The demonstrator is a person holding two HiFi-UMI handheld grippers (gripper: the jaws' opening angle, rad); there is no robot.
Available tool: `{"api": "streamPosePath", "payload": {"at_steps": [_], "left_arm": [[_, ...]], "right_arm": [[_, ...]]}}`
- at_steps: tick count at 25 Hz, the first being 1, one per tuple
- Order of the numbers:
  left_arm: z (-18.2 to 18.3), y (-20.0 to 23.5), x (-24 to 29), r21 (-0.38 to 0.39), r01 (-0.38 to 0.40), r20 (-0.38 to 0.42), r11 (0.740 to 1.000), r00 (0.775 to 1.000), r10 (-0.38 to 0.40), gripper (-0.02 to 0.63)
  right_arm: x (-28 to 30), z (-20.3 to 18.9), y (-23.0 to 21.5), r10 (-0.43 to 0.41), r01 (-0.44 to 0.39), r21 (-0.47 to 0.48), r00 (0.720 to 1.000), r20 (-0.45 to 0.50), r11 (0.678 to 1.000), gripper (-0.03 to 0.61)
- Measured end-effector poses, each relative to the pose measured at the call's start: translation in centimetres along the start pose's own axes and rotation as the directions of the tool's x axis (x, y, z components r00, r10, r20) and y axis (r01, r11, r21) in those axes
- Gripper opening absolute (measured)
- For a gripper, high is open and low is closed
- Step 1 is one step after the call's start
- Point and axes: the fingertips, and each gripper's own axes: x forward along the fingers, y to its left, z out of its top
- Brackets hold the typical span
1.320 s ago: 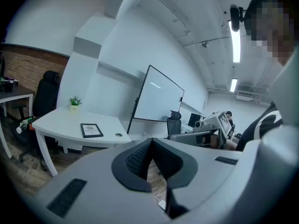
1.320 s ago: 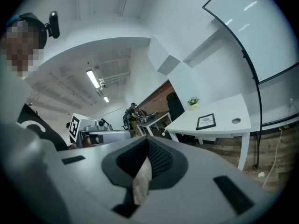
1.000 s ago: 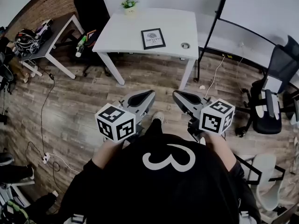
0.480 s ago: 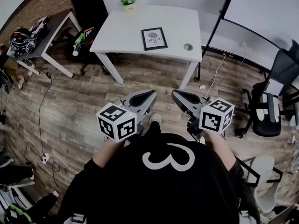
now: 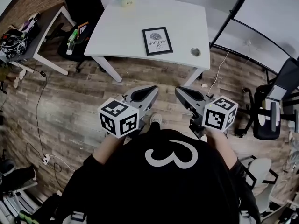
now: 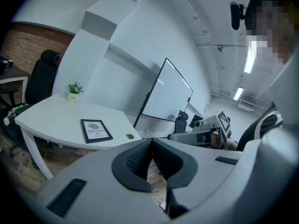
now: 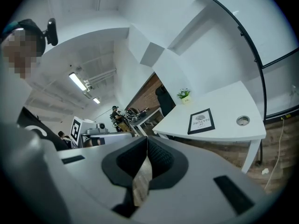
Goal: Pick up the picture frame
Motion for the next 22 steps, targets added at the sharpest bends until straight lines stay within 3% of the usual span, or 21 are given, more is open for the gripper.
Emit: {"api": "streamPosePath", "payload": {"at_steps": [10, 22], "left_arm": [[4.6, 8.5, 4.7, -0.046, 0.036, -0.015, 0.998, 0.999, -0.037, 0.015], [7.7, 14.3, 7.2, -0.040, 0.046, -0.023, 0.998, 0.999, -0.047, 0.015]], "right_arm": [[6.7, 5.4, -5.5, -0.044, 0.045, 0.007, 0.999, -0.032, 0.999, 0.025], [11.6, 8.8, -9.1, -0.028, 0.029, 0.017, 1.000, -0.010, 0.999, 0.025]]}}
